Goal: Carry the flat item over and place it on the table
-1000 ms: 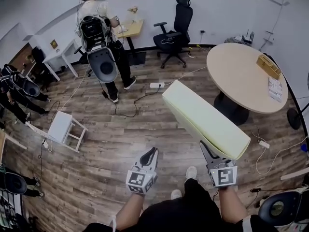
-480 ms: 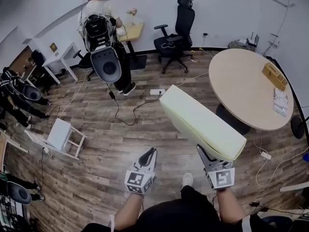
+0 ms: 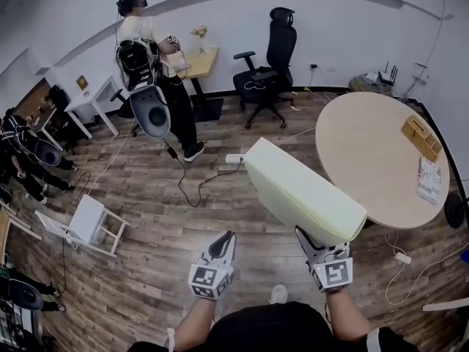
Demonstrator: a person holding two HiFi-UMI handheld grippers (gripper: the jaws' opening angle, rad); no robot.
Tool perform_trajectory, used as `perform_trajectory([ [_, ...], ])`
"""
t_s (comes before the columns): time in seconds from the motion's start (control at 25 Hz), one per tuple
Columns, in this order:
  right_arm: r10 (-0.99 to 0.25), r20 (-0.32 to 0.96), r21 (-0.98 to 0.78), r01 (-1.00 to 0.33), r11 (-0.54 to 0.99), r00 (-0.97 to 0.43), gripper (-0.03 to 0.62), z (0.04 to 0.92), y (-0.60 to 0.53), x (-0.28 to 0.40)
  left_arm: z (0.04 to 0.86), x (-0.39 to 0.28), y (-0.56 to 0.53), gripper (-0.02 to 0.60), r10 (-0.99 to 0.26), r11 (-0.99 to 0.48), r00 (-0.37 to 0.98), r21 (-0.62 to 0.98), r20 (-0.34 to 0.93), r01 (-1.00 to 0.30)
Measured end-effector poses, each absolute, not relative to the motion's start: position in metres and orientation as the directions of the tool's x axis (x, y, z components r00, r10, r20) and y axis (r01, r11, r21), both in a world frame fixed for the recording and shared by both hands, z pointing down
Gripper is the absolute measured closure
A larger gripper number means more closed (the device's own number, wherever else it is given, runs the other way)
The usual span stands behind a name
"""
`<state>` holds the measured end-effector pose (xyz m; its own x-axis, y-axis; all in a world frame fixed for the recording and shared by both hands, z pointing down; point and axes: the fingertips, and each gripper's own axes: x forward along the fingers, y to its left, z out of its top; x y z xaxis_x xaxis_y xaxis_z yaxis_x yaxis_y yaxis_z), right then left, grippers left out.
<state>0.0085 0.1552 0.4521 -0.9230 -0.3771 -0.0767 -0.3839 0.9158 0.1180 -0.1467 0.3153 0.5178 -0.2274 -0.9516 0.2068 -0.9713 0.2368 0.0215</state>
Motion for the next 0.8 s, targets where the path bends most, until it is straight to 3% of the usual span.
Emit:
perform_trajectory([
  [0.8, -0.46, -0.031, 0.041, -0.461, 0.886, -0.887, 0.203, 0.481, 0.015, -0.05, 0.533, -0.219, 0.165, 0.551, -0.967, 0.153, -0.143, 0.034, 0.213, -0.988],
])
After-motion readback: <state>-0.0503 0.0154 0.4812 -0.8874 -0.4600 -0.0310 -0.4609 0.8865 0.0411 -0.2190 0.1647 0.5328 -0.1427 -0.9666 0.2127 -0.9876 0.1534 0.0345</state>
